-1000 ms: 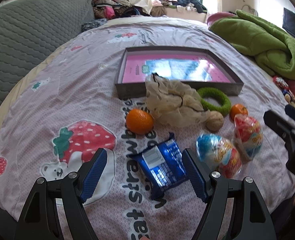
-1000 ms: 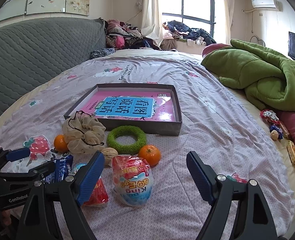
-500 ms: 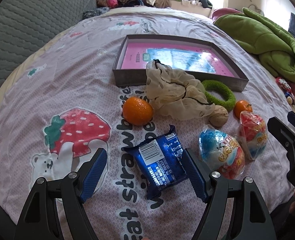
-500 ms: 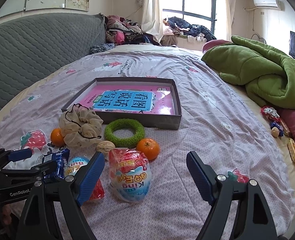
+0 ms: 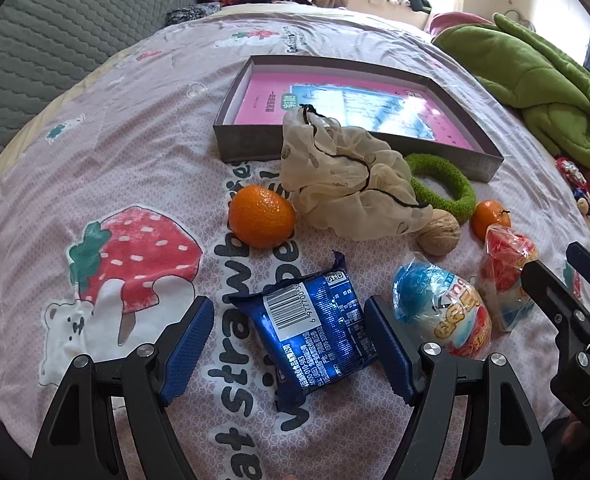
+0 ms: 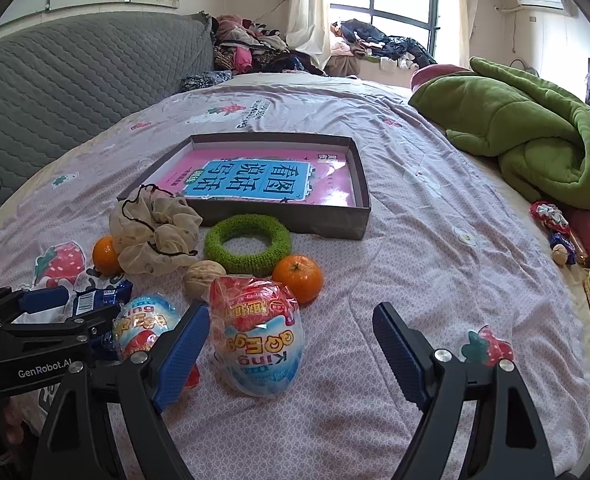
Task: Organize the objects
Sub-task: 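Close the left tool on the blue biscuit packet while the right tool grasps the Kinder egg pack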
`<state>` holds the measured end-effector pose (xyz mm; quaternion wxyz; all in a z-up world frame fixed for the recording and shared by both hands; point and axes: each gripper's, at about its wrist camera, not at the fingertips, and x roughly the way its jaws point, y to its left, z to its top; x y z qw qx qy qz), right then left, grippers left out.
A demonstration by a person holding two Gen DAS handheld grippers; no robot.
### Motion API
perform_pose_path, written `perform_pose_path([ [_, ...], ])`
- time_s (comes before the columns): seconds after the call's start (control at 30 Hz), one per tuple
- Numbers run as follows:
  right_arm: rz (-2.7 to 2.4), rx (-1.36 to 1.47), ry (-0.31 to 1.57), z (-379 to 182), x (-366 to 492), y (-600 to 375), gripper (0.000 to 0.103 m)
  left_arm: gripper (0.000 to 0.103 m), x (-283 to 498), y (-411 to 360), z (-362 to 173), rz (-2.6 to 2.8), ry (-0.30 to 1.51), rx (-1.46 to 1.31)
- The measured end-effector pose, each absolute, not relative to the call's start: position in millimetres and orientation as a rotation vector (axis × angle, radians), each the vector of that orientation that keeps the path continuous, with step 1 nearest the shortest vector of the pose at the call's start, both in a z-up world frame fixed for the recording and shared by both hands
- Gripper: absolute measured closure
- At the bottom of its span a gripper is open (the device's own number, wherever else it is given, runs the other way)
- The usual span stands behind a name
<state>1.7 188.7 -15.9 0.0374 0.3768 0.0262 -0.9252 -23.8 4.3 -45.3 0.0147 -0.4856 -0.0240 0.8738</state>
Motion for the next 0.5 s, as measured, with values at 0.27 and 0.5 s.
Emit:
perform_pose_path([
  [0.27,-2.81,1.192,0.083,-25,-4,189,0.02,0.025,-23,-2,-48,2.695,-0.121,-1.513],
  [0.5,-2.783,1.213,0.087,-33,-11,187,0.02,0.025,-29,-5,-53,2.654,-0.187,-1.553],
])
